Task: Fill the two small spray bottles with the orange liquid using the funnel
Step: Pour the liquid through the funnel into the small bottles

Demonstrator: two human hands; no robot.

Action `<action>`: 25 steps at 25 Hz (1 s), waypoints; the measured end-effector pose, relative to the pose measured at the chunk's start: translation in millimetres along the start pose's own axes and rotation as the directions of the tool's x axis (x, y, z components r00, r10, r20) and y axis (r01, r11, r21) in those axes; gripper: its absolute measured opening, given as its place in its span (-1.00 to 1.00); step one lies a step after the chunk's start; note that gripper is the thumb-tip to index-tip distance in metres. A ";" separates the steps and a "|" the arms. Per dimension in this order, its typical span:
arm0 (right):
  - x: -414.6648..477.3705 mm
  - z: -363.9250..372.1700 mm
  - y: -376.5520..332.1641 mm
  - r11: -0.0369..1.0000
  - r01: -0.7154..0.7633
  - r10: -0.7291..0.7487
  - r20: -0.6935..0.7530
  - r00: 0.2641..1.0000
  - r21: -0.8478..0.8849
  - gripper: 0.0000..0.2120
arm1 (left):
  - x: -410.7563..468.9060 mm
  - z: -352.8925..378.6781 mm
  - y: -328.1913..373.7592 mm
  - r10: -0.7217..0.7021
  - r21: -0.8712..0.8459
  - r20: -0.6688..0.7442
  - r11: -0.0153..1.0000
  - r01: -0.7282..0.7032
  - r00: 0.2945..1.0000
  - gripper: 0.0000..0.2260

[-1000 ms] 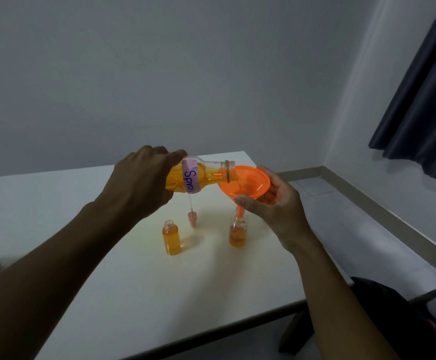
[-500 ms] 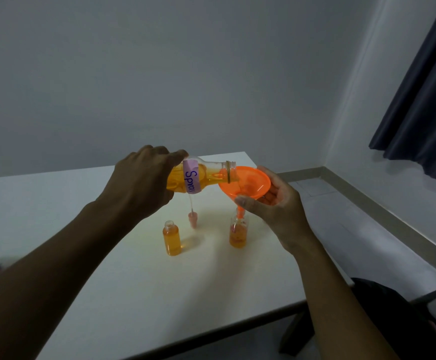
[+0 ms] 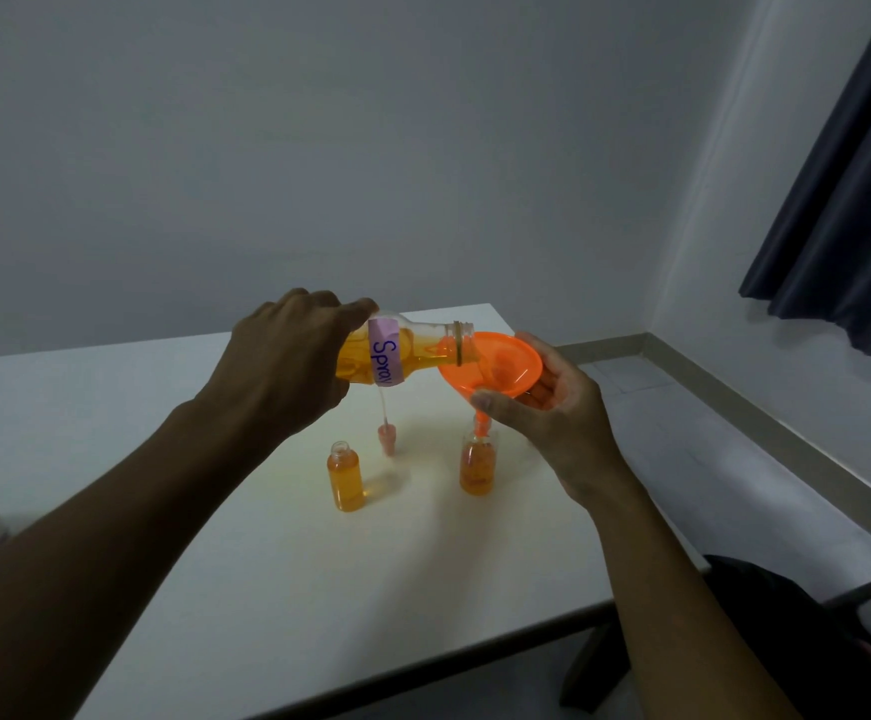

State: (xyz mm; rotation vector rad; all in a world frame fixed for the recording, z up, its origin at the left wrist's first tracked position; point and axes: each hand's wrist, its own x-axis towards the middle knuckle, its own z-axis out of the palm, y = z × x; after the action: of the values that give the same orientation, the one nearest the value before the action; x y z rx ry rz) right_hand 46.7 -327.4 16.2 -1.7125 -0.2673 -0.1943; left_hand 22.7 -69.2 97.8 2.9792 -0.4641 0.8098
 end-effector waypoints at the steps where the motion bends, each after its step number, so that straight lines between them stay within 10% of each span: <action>1: 0.1 0.1 0.2 1.000 -0.003 0.003 -0.001 1.000 -0.001 -0.09 | 0.1 -0.1 0.2 0.001 0.001 0.001 1.000 -0.001 1.000 -0.43; 25: -0.8 1.2 -2.8 1.000 -0.017 0.017 -0.004 1.000 0.013 -0.08 | -1.7 1.4 0.1 -0.016 -0.008 0.026 1.000 0.016 1.000 -0.41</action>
State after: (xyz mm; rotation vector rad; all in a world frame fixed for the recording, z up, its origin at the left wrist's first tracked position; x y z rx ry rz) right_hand 45.1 -325.9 18.4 -1.7009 -0.2502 -0.1837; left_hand 22.0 -69.0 95.7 2.9847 -0.4433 0.7673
